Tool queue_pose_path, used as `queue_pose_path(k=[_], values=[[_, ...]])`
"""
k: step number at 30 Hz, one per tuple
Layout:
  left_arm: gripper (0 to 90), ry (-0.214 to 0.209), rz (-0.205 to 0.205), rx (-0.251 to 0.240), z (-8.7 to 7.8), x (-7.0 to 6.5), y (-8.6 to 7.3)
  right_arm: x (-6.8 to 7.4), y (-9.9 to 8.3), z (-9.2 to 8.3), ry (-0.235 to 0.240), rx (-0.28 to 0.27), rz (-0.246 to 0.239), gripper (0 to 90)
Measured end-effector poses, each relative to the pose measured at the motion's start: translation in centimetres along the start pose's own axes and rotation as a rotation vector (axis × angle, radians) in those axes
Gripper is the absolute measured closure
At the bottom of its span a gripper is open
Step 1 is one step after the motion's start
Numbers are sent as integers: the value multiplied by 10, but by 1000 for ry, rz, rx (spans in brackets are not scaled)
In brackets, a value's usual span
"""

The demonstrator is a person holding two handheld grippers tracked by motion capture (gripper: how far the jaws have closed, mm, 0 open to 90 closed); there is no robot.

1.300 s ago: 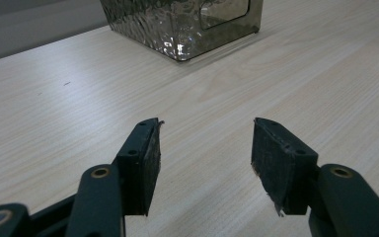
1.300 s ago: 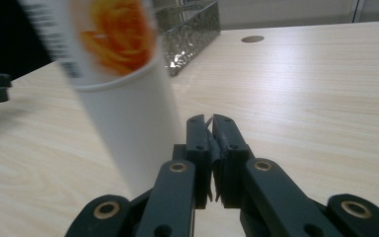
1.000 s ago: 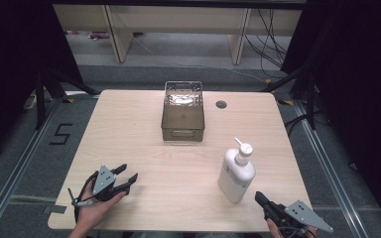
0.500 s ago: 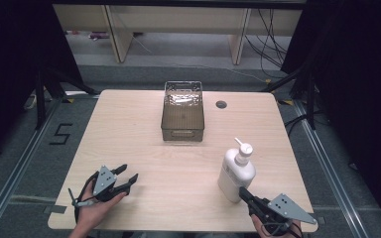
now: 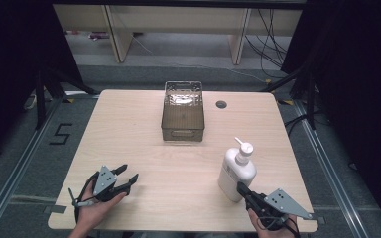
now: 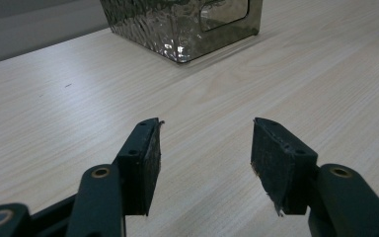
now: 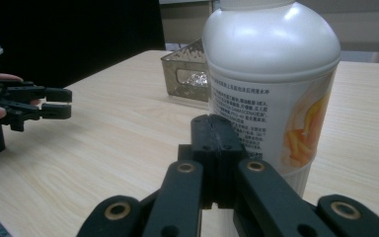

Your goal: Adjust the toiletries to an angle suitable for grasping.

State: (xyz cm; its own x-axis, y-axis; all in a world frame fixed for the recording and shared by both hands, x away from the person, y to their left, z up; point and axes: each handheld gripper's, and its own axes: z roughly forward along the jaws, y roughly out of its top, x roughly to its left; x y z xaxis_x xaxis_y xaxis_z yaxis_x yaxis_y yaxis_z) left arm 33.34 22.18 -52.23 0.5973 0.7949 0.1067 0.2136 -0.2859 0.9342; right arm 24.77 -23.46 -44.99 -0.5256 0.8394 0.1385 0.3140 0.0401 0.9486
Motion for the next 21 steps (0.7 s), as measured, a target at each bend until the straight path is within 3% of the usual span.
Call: queue_pose_path(k=[1, 7, 8, 12, 17, 18, 21], values=[[444, 0, 0, 0, 0, 0, 0, -3, 0, 2, -4, -30, -12, 900], [444, -1, 7, 4, 1, -1, 0, -8, 1, 2, -24, -5, -25, 900], [444, -3, 8, 2, 1, -1, 0, -8, 0, 3, -5, -12, 7, 900], [443, 2, 13, 7, 0, -1, 0, -10, 1, 3, -17, 3, 17, 900], [439, -18, 10, -17, 3, -1, 2, -14, 1, 2, -12, -20, 15, 900], [436, -10, 2, -6, 2, -3, 3, -12, 2, -1, 6, -30, 39, 875], [429, -11, -11, -48, 3, -3, 9, -12, 6, -14, -12, -90, 33, 758]])
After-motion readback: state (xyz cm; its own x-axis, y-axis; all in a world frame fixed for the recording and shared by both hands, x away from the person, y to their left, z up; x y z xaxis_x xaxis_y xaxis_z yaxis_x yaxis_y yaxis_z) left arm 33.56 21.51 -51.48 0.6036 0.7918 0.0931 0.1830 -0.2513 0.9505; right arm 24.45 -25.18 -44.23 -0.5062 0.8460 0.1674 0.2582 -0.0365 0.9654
